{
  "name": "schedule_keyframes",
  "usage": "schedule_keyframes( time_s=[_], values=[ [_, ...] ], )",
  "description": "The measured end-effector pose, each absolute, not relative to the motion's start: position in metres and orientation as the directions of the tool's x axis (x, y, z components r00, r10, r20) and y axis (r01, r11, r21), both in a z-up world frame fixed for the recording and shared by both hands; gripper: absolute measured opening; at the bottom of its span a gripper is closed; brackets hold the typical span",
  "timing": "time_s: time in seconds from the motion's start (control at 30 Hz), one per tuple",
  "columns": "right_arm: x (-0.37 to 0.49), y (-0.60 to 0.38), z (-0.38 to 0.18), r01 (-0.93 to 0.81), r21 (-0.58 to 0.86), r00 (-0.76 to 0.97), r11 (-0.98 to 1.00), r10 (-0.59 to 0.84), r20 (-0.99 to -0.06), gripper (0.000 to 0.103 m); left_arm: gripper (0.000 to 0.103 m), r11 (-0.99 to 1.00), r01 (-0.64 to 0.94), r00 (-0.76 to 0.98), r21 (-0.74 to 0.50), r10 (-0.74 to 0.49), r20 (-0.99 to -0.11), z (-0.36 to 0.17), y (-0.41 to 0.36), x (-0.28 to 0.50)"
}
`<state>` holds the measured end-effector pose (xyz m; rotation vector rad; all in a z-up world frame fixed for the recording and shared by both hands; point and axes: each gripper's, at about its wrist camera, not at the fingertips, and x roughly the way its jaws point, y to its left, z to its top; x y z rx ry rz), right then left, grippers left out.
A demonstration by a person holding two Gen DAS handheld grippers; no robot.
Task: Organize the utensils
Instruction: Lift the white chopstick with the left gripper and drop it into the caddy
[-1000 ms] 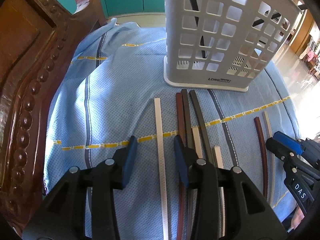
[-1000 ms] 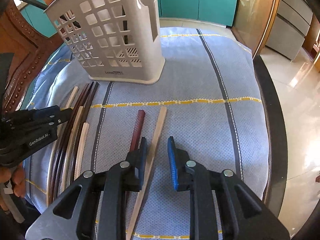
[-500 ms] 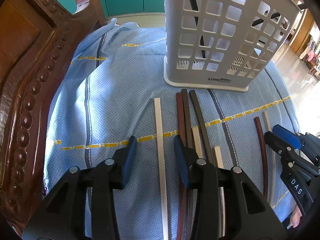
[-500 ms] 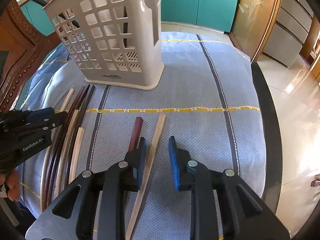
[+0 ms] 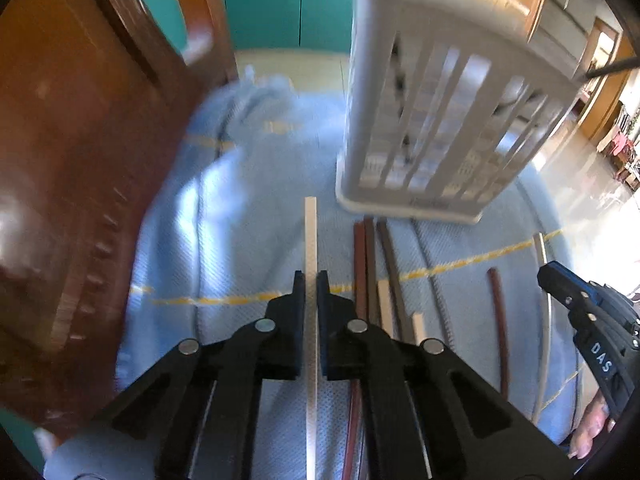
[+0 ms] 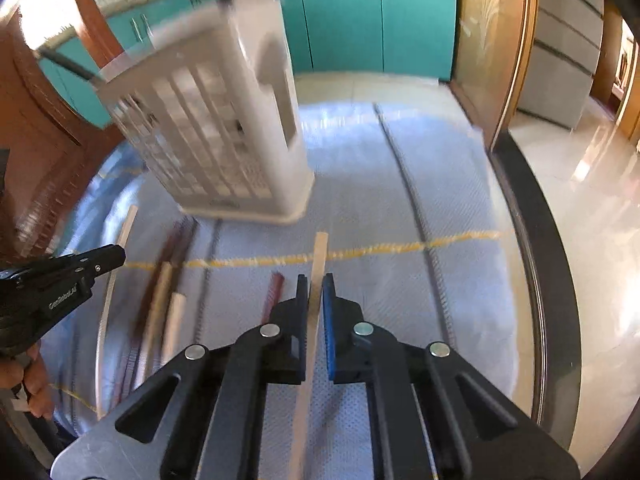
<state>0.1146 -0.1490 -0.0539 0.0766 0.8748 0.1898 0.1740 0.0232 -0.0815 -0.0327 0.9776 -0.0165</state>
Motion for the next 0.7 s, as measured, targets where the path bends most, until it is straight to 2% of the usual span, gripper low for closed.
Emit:
schedule_keyframes(
  time_s=[0.13, 0.33, 0.53, 0.7],
  values=[
    [0.087, -0.154, -0.013, -0.224, 0.159, 0.724, 0.962, 0.273, -0.633, 0.007, 0.007, 0.998, 0.026, 0.662, -0.060, -0.062, -0.747, -0.041, 0.027, 0.150],
    [0.047, -0.176, 0.049, -0.331, 0.208, 0.832, 0.920, 0.389, -0.395, 0.007, 0.007, 0.988, 0.081, 0.790, -0.129, -0.142, -0.597, 0.022, 0.030, 0.106],
    [0.040, -0.187, 0.112, -0.376, 0.266, 0.866, 0.888, 0.438, -0.240, 0.007, 0.007, 0.977, 0.155, 0.878, -0.145, -0.204, -0.434, 0.095, 0.023, 0.076],
    [0.062, -0.191, 0.162, -0.369, 0.320, 0.899, 0.873, 0.423, -0.117, 0.007, 0.007, 0.969, 0.161, 0.914, -0.187, -0.218, -0.341, 0.141, 0.029, 0.084]
  ],
)
